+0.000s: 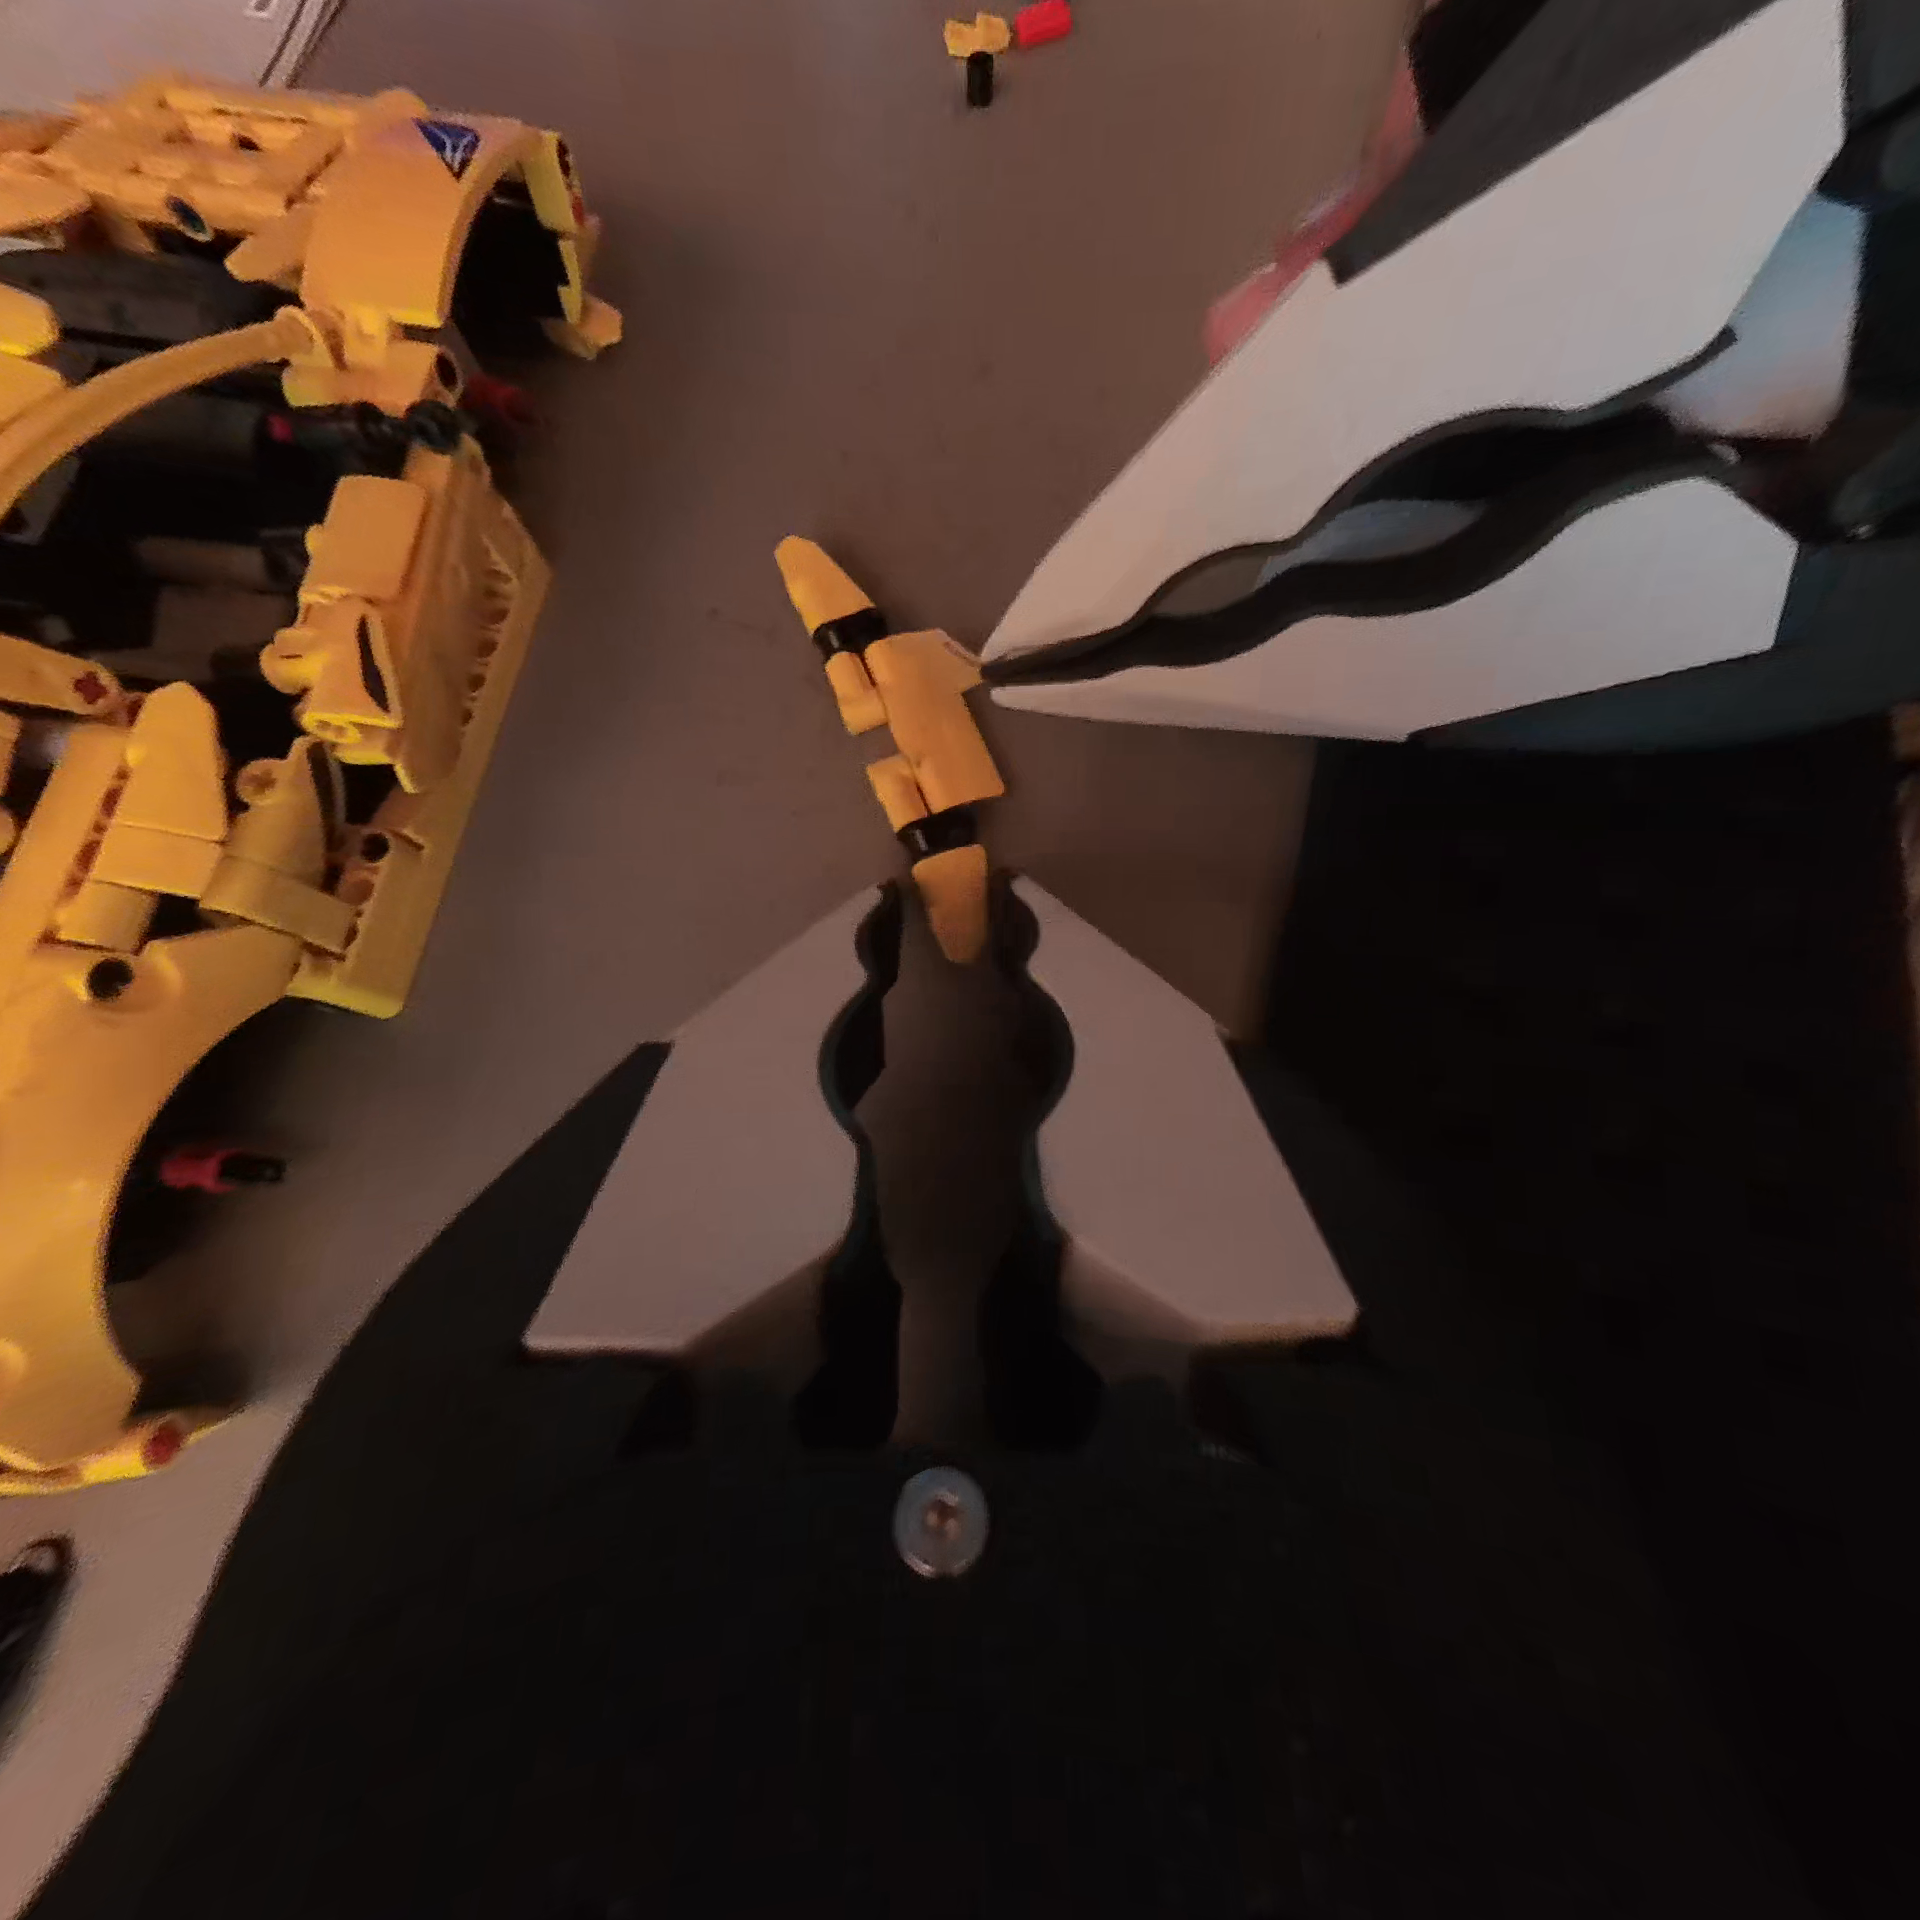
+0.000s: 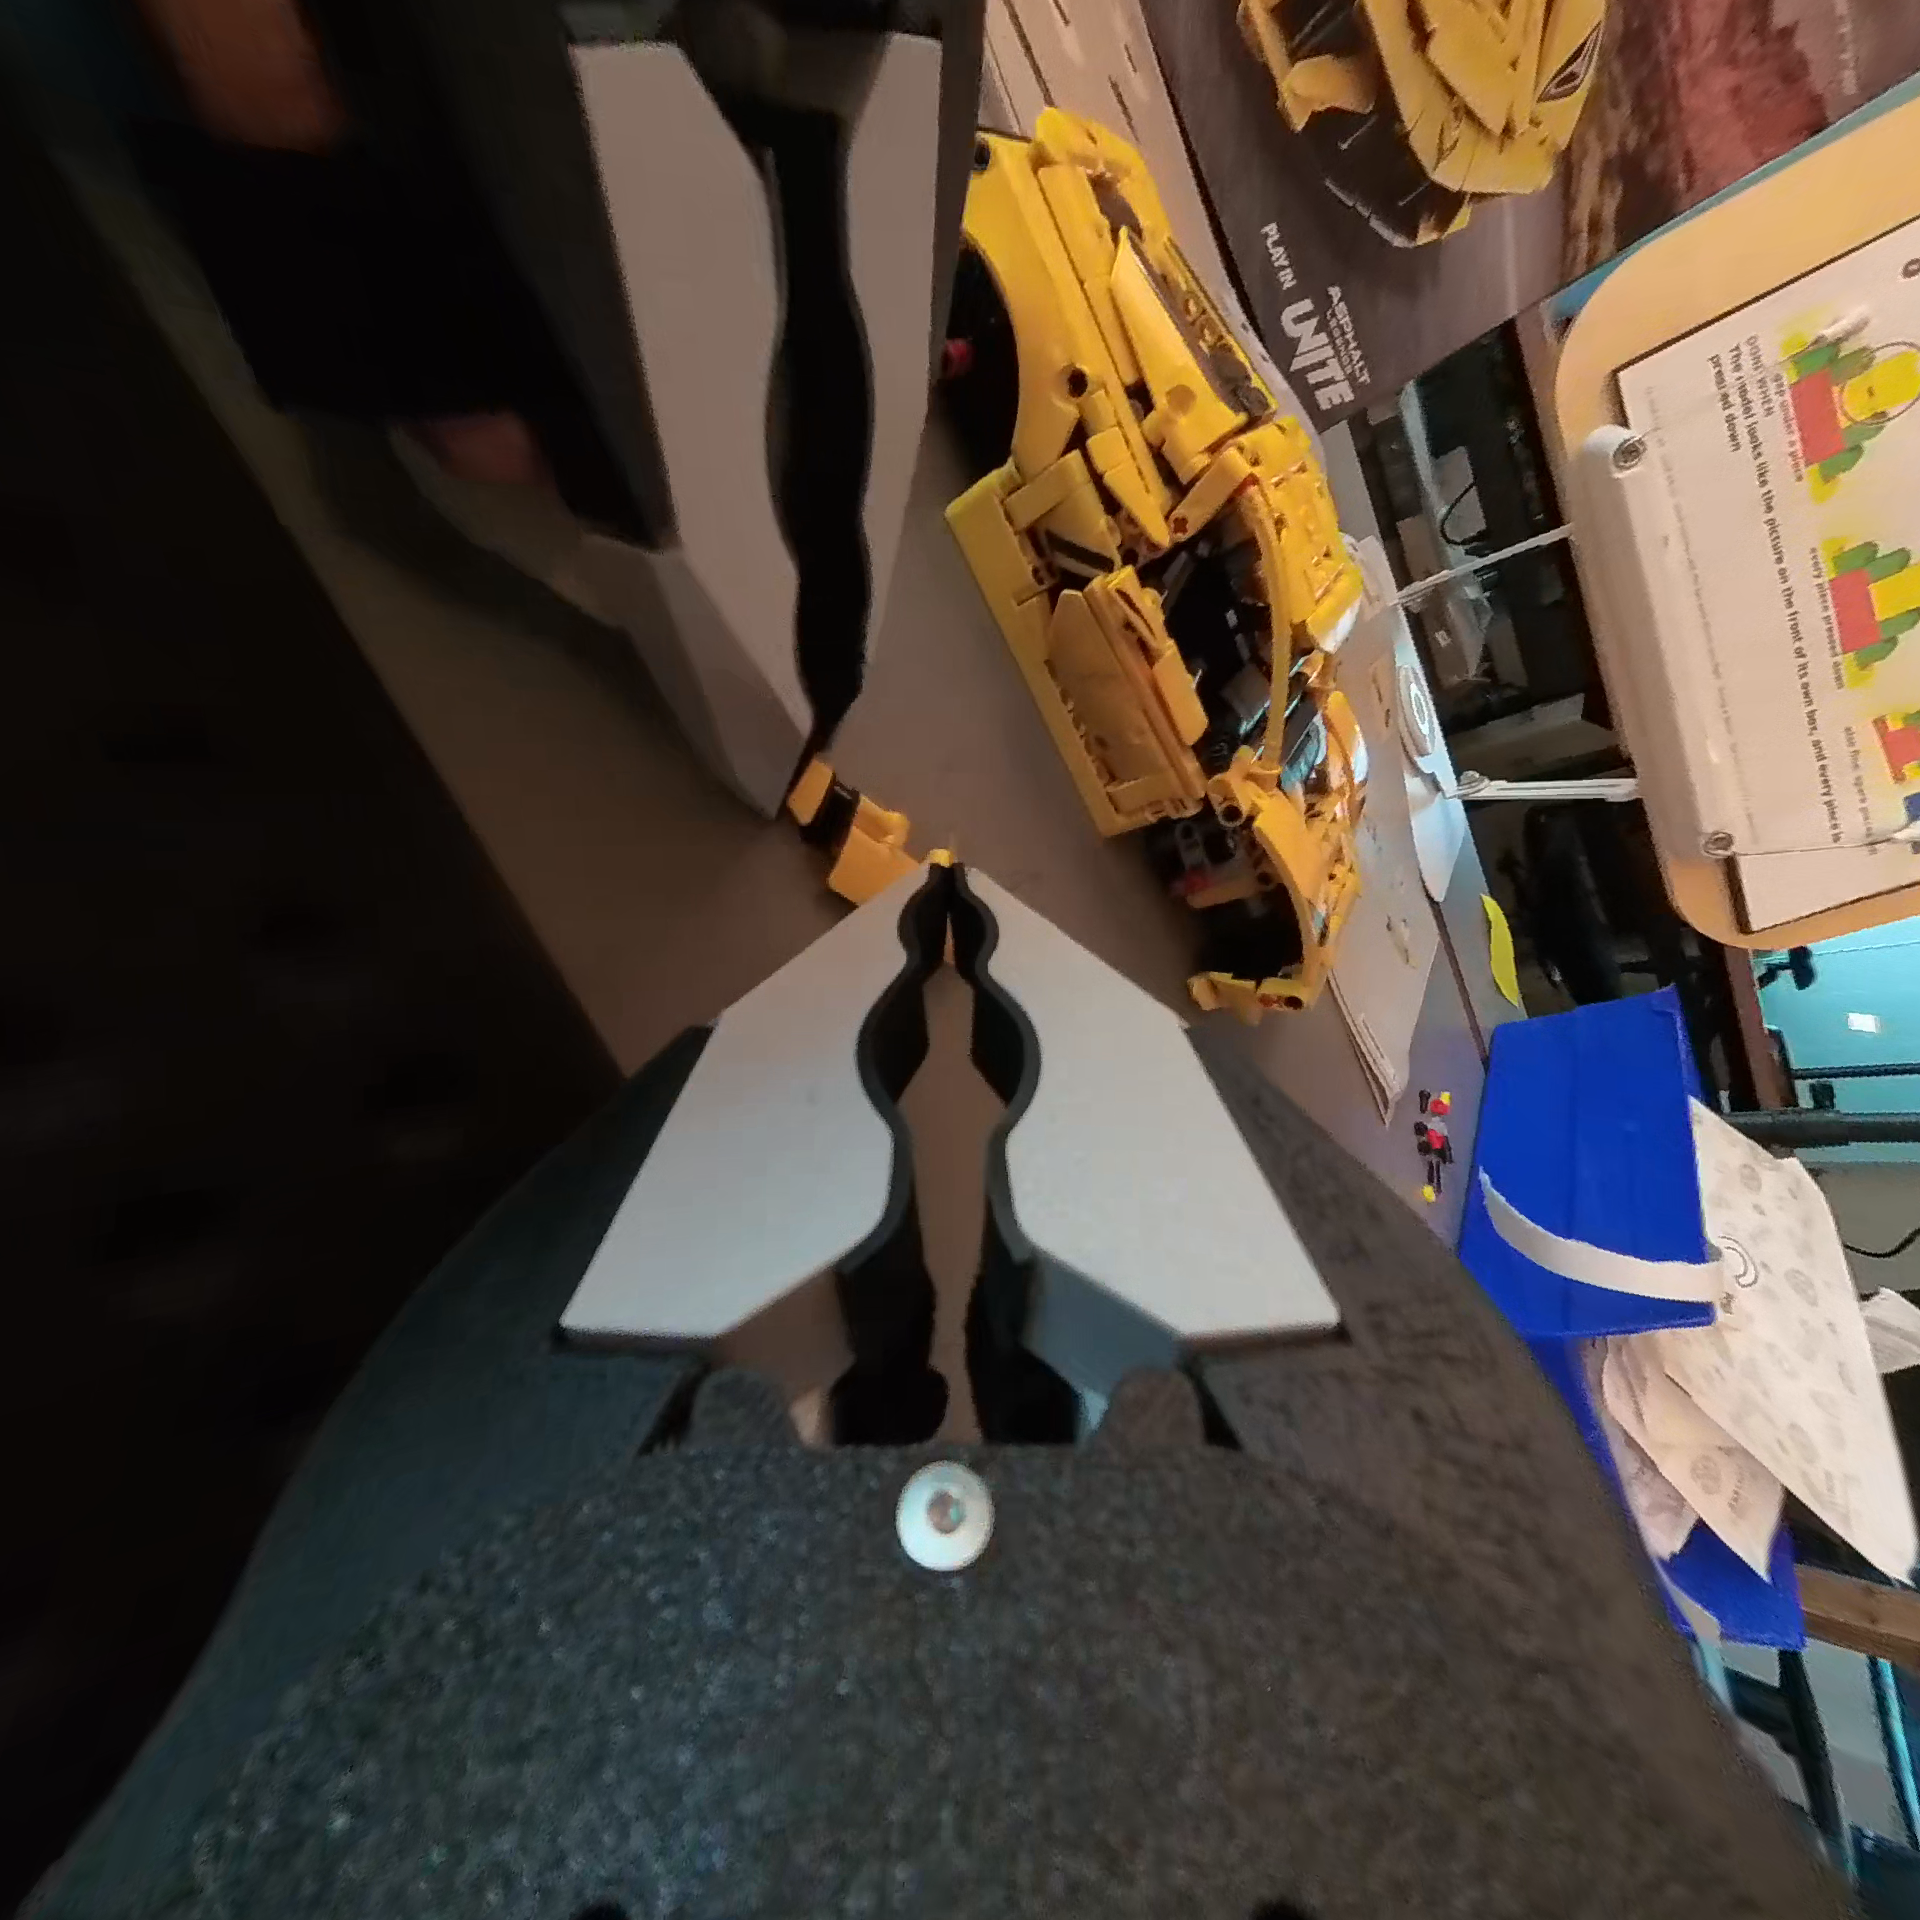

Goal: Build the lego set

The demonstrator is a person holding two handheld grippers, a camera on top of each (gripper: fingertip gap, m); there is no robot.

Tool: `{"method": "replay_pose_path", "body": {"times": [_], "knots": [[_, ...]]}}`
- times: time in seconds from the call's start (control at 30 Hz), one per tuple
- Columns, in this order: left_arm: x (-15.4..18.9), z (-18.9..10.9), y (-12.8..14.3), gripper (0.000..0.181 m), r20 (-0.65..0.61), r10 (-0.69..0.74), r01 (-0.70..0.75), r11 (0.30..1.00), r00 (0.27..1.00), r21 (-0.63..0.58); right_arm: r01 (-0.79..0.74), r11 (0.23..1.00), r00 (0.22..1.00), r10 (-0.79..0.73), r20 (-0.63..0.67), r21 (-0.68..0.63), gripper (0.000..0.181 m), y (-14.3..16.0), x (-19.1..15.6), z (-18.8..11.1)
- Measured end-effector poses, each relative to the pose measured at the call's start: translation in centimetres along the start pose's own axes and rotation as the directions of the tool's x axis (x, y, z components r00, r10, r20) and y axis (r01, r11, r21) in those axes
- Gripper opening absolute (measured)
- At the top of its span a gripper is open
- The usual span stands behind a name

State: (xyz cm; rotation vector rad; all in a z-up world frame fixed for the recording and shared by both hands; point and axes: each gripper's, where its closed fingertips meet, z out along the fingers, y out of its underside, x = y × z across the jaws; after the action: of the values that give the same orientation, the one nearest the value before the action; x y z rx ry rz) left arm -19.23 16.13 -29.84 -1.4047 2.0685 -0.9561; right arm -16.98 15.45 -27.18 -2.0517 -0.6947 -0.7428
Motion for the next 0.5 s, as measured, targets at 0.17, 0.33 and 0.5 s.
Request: {"method": "replay_pose_path", "body": {"times": [0.17, 0.33, 0.5], "knots": [[-0.07, -0.02, 0.06, 0.012, -0.005, -0.013, 0.013, 1.0, 1.0, -0.001, 0.044, 0.999, 0.999, -0.044, -0.017, 0.012, 0.0, -0.15, -0.17, -0.15], [-0.08, -0.03, 0.09, 0.012, -0.019, -0.031, 0.031, 1.0, 0.999, -0.001, 0.068, 0.998, 0.997, -0.068, -0.032, 0.017, 0.0, -0.24, -0.19, -0.14], [-0.08, -0.03, 0.1, 0.012, -0.018, -0.03, 0.03, 1.0, 0.999, -0.001, 0.066, 0.998, 0.997, -0.066, -0.026, 0.01, 0.0, -0.12, -0.31, 0.0]]}}
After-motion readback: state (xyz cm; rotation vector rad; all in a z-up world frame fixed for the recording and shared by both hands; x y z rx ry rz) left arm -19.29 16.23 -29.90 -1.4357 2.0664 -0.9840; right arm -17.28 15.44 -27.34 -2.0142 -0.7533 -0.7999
